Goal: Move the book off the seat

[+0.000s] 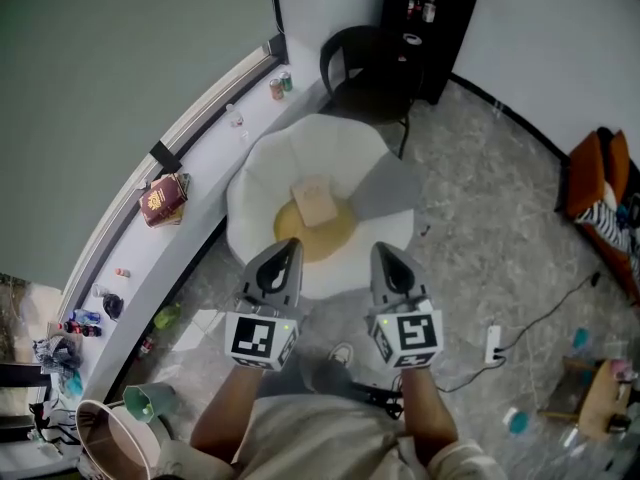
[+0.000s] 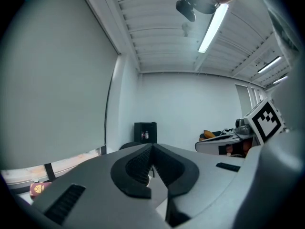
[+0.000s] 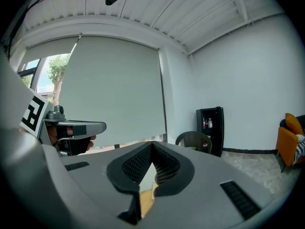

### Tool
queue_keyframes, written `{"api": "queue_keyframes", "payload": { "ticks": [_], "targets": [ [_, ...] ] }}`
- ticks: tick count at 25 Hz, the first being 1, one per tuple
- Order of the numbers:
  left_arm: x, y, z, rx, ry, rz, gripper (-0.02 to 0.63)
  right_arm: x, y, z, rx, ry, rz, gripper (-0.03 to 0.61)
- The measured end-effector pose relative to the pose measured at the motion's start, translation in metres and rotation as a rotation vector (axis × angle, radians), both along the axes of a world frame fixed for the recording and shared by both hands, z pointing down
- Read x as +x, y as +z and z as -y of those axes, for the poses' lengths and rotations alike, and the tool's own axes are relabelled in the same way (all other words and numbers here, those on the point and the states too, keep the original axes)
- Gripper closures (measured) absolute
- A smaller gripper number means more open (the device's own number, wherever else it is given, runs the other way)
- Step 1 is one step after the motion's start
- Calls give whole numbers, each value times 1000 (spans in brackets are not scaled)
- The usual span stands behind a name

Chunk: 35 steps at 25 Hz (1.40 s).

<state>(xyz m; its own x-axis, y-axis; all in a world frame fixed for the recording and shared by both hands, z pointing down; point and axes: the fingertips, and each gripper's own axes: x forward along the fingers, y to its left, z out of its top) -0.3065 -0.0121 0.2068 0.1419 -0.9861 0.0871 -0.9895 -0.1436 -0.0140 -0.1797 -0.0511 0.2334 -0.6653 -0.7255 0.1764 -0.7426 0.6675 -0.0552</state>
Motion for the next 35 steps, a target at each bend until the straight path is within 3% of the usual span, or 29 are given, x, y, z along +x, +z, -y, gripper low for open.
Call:
{"api": "queue_keyframes", "payload": {
  "ticks": [9,19,30,35],
  "targets": [
    [10,21,-1,-50,-38,5,607,-2,18,7,-21,-81,-44,581],
    [-21,32,28,-45,-44,-34,607,-33,37,26,-21,-98,-126,581],
    [-112,57,83,-71,-72,-86,607,-119,50,84,-55,-126,-186,581],
    [-154,64,110,-73,-33,-79,607,-167,59,105,-83,-130,-220,581]
  ]
}}
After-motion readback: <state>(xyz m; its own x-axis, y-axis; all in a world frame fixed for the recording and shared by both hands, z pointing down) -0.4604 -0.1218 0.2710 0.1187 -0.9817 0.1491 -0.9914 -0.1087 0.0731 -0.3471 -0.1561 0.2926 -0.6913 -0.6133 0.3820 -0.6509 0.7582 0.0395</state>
